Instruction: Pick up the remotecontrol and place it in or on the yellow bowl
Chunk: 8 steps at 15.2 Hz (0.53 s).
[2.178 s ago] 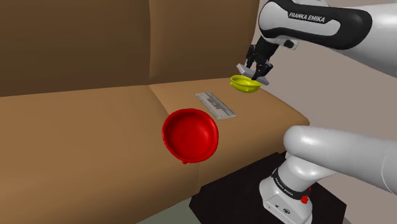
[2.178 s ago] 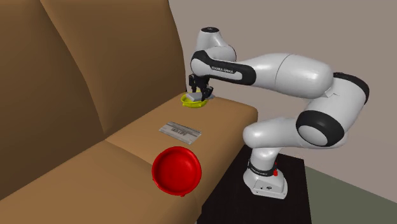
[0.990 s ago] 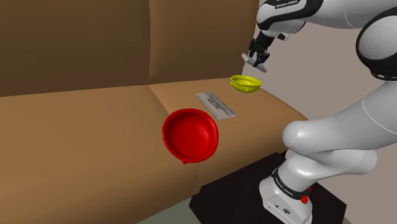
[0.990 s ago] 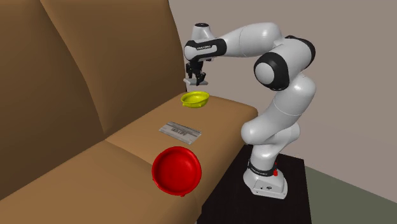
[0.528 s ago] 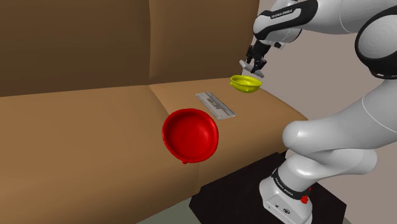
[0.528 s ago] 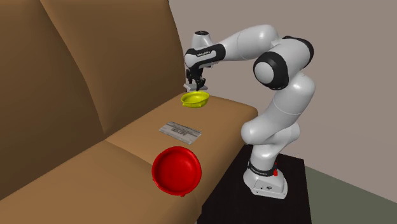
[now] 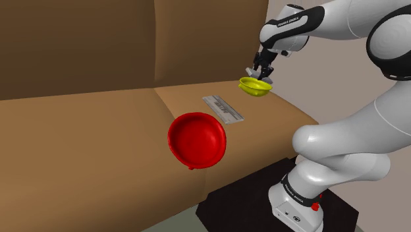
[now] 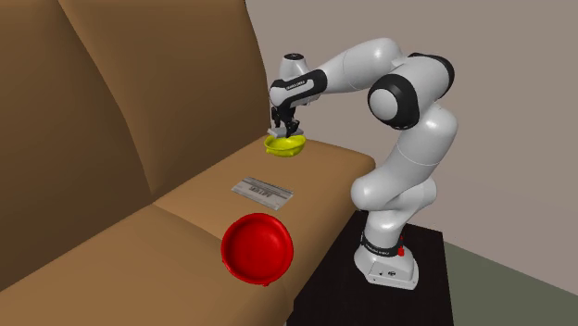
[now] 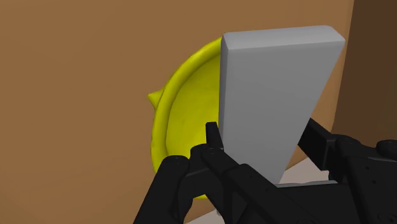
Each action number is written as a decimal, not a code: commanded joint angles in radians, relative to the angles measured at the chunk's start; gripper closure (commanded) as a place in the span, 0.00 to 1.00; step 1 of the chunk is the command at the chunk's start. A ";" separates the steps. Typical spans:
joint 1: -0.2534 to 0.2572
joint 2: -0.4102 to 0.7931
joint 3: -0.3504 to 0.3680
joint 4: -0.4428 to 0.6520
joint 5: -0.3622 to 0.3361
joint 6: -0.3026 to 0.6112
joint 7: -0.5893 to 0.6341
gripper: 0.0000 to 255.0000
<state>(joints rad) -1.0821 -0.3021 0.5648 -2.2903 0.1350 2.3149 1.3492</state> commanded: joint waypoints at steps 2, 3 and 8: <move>0.000 0.000 0.001 -0.001 0.000 0.001 0.001 1.00; 0.000 0.000 0.001 -0.001 0.000 0.001 0.001 1.00; 0.000 0.000 0.001 -0.001 0.000 0.001 0.001 0.00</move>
<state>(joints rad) -1.0818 -0.3016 0.5653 -2.2912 0.1351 2.3158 1.3499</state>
